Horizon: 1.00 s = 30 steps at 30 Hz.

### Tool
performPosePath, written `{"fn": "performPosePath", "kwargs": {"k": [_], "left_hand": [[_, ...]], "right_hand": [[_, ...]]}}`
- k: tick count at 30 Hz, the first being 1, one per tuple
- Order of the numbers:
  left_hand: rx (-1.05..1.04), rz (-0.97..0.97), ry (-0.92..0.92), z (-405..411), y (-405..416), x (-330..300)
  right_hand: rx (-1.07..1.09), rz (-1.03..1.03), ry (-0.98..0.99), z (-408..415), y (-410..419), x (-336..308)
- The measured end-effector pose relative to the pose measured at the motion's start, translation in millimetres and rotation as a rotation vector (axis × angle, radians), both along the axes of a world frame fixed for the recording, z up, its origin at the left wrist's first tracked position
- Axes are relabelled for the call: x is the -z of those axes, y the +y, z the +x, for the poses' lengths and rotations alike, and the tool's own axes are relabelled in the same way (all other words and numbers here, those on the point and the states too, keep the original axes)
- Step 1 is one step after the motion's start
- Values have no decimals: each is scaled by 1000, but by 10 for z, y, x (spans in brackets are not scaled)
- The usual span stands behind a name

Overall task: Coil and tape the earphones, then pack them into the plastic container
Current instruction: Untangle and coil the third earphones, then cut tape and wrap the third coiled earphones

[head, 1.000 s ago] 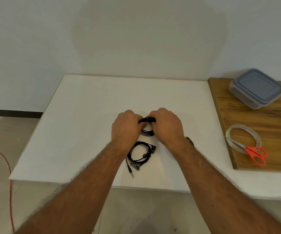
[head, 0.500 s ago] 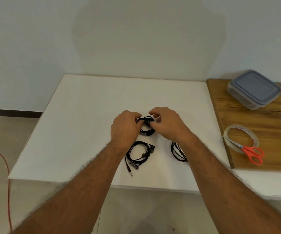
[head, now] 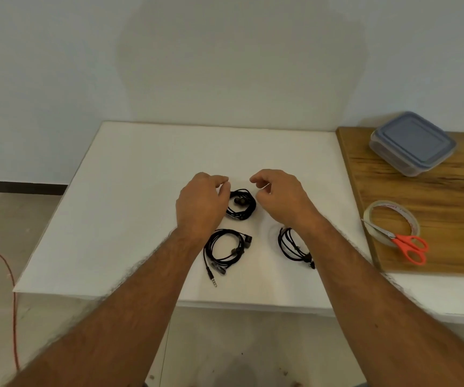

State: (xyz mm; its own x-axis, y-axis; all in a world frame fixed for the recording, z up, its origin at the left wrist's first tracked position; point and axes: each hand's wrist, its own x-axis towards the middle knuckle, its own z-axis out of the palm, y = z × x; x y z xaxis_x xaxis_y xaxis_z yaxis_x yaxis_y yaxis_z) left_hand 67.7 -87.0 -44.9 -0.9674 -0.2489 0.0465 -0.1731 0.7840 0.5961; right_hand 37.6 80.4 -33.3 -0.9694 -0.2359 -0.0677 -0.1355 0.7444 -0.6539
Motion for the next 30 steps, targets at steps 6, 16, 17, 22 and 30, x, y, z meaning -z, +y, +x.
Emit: {"fn": "performPosePath", "kwargs": {"k": [6, 16, 17, 22, 30], "left_hand": [[51, 19, 45, 56, 189, -177], [207, 92, 83, 240, 974, -532], [234, 107, 75, 246, 1091, -546], [361, 137, -25, 229, 1682, -473], [363, 220, -299, 194, 2139, -77]], "right_hand": [[65, 35, 85, 63, 332, -136], [275, 258, 117, 455, 1669, -579], [295, 274, 94, 508, 1816, -609], [319, 322, -84, 743, 2293, -589], [232, 233, -129, 753, 2277, -466]]}}
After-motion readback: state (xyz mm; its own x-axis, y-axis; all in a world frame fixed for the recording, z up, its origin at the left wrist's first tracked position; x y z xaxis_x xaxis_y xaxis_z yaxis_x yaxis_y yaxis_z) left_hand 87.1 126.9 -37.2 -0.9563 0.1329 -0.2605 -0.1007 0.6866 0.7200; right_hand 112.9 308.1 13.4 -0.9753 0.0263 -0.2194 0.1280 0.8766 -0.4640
